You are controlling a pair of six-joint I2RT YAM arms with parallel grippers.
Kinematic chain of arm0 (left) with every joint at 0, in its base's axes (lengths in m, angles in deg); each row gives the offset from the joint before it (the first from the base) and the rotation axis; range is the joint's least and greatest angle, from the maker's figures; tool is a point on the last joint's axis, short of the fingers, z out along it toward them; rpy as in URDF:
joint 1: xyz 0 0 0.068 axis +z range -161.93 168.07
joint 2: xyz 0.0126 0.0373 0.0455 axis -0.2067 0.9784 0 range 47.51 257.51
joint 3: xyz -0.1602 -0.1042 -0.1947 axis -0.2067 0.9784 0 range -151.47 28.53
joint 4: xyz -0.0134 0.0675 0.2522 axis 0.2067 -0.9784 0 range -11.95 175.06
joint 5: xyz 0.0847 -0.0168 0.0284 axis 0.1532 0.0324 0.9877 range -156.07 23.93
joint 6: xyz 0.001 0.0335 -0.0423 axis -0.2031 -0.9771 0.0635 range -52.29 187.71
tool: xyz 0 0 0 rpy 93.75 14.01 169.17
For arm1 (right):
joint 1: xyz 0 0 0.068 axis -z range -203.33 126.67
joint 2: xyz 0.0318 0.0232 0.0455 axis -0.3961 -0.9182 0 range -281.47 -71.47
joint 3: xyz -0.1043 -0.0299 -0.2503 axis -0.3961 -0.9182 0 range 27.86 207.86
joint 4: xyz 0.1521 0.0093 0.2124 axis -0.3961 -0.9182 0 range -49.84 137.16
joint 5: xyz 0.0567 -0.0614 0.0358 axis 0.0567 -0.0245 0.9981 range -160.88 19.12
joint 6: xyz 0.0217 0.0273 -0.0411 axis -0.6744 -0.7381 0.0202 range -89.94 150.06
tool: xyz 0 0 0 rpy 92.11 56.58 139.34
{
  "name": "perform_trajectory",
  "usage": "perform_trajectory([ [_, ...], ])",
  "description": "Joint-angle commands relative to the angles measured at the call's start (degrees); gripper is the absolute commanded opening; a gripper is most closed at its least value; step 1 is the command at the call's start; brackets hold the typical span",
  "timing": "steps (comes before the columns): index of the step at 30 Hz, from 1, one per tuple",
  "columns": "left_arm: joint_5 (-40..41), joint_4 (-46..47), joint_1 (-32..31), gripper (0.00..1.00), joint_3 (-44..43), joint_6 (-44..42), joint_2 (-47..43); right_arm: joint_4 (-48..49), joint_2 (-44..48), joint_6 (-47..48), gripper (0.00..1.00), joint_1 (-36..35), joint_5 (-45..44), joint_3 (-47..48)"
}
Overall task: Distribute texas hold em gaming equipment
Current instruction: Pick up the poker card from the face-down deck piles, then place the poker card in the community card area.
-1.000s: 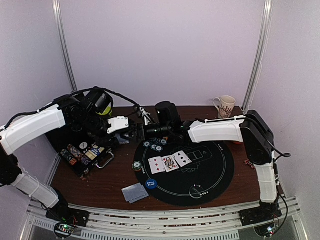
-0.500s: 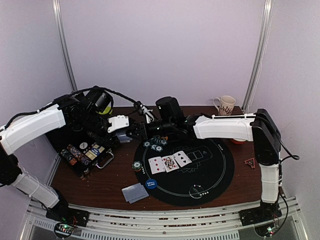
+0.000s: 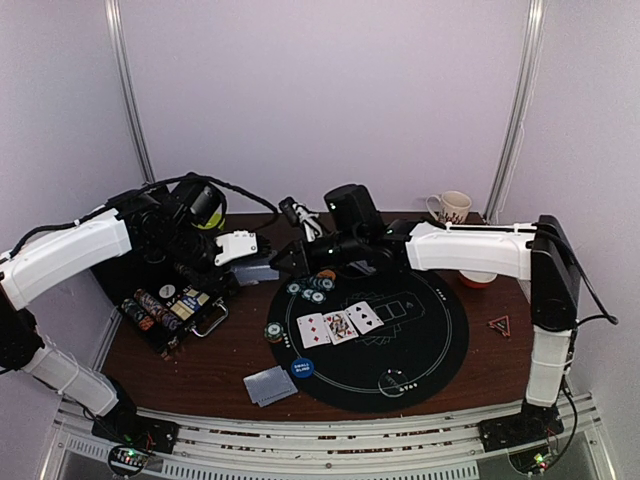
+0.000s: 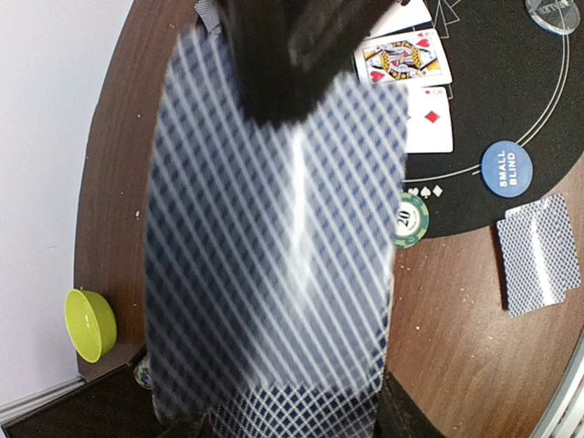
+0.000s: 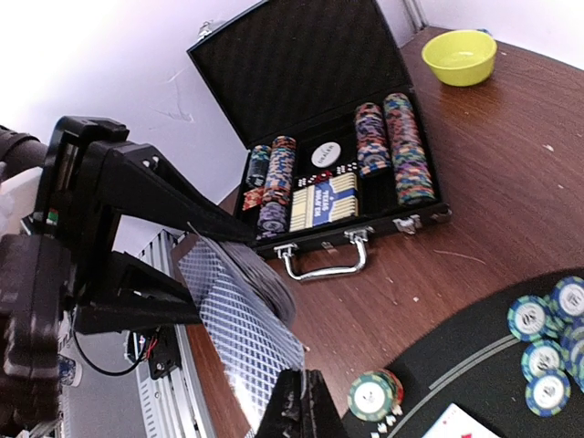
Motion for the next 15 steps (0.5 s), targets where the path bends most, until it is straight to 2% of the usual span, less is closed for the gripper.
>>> perform_trajectory([
  [1, 0.5, 1.6, 0.2, 0.46, 0.9, -0.1, -0.7, 0.4, 9.1, -3.4, 0.00, 4.5, -2.3, -7.4],
  [5, 0.7, 1.7, 0.2, 0.46, 0.8, -0.1, -0.4, 4.6, 17.9, -10.4, 0.00, 8.6, -2.7, -17.3],
  [7, 0.7, 2.0, 0.2, 0.46, 0.9, -0.1, -0.3, 6.7, 22.7, -15.7, 0.00, 11.1, -5.6, -24.5],
  [12, 0.0, 2.8, 0.2, 0.46, 1.1, -0.1, 0.1, 17.7, 33.3, -36.2, 0.00, 15.0, -20.7, -45.2],
  [15, -0.3, 3.0, 0.2, 0.46, 0.7, -0.2, 0.3, 22.5, 35.3, -43.8, 0.00, 15.3, -30.7, -52.4],
])
